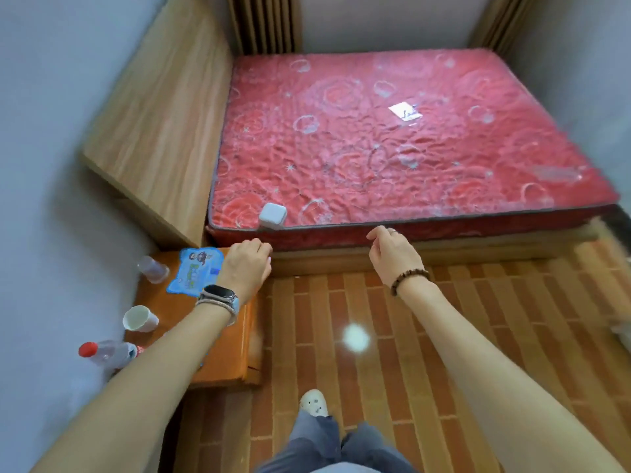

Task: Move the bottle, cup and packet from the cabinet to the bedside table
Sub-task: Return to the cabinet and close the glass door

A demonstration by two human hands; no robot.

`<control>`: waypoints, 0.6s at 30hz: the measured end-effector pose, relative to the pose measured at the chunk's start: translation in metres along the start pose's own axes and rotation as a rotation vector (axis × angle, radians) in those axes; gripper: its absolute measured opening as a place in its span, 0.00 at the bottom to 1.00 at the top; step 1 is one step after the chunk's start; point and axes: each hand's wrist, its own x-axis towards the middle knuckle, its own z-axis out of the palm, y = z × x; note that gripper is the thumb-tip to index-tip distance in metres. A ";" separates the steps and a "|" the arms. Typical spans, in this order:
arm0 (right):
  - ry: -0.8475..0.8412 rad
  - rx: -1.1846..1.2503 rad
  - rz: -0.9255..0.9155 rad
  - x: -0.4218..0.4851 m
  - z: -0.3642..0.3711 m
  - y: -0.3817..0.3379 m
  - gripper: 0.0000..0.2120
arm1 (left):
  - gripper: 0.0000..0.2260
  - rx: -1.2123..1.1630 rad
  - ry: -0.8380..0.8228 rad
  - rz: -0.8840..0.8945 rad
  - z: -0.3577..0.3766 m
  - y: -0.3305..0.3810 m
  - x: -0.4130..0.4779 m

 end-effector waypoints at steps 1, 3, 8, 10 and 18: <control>0.021 -0.006 0.037 -0.010 -0.011 0.019 0.12 | 0.05 -0.004 0.002 0.051 -0.002 0.015 0.015; 0.071 -0.019 0.122 -0.034 -0.031 0.055 0.12 | 0.04 -0.028 0.020 0.150 -0.006 0.050 0.039; 0.205 -0.040 0.318 -0.115 -0.068 0.124 0.11 | 0.05 -0.100 0.022 0.360 -0.014 0.153 0.062; 0.247 -0.048 0.377 -0.148 -0.076 0.143 0.11 | 0.05 -0.119 0.022 0.433 -0.019 0.192 0.062; 0.344 -0.066 0.641 -0.294 -0.099 0.198 0.11 | 0.04 -0.201 0.056 0.721 -0.036 0.334 0.019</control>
